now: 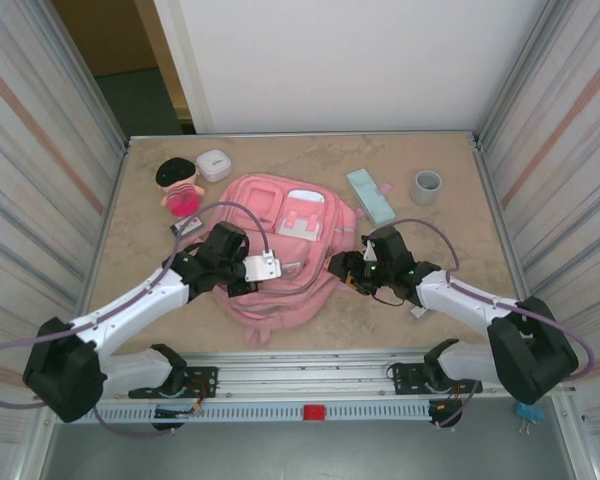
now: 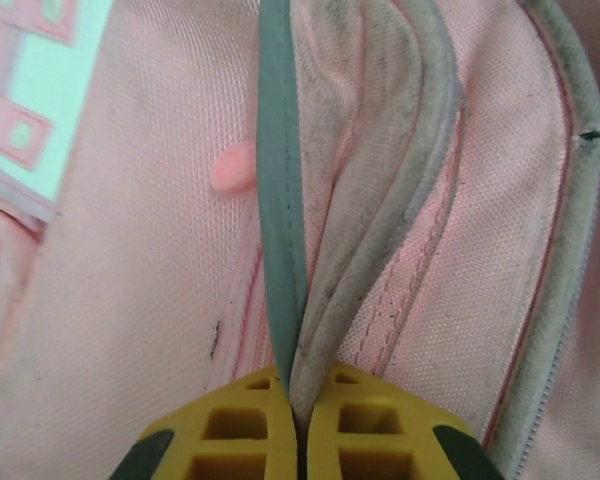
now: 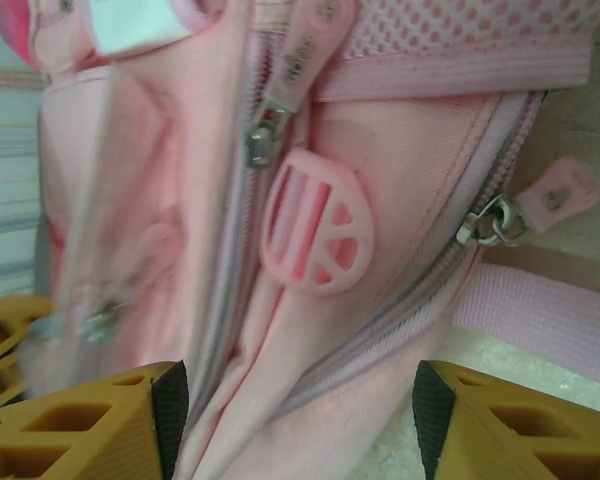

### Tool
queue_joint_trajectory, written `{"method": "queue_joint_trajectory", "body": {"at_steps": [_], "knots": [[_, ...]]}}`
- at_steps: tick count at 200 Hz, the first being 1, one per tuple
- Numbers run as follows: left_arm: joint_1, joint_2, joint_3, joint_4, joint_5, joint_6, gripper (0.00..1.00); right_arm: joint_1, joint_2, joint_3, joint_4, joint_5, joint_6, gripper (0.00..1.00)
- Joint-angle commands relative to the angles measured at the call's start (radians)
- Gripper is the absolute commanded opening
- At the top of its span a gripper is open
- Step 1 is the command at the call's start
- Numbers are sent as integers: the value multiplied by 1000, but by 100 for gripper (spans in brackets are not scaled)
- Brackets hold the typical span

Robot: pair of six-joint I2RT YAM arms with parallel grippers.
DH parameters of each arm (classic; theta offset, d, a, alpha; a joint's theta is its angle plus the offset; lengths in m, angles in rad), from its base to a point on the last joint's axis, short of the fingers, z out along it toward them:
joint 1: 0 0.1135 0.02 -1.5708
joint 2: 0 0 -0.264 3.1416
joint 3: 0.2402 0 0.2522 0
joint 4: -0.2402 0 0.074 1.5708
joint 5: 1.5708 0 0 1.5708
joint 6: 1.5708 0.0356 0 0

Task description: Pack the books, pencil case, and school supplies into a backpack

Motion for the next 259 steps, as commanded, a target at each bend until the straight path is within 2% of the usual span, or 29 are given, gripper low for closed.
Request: {"method": "queue_joint_trajectory", "body": {"at_steps": [1, 22, 58, 90, 121, 153, 180, 212, 236, 259], "knots": [[-52, -77, 95, -9, -7, -240, 0, 3, 58, 24, 68, -14, 30, 62], [-96, -89, 124, 6, -19, -352, 0, 13, 118, 59, 139, -30, 25, 62], [-134, -86, 148, 84, 15, -552, 0, 39, 208, 108, 210, 40, 15, 61], [-139, -97, 96, 87, -69, -563, 0, 35, 275, 136, 274, 55, 10, 61], [-130, -139, 32, 112, -91, -509, 0, 32, 210, 137, 207, 76, -49, 61], [-78, -167, 0, 126, 32, -468, 0, -1, 69, 157, 10, 106, -163, 62], [-33, -181, -17, 129, 155, -429, 0, -64, -26, 215, -183, 74, -298, 62], [24, -201, -25, 143, 352, -407, 0, -156, -72, 324, -400, 23, -471, 63], [52, -219, -39, 162, 440, -402, 0, -196, -81, 396, -494, -23, -595, 66], [81, -233, -52, 176, 481, -406, 0, -196, -85, 413, -498, -65, -727, 67]]}}
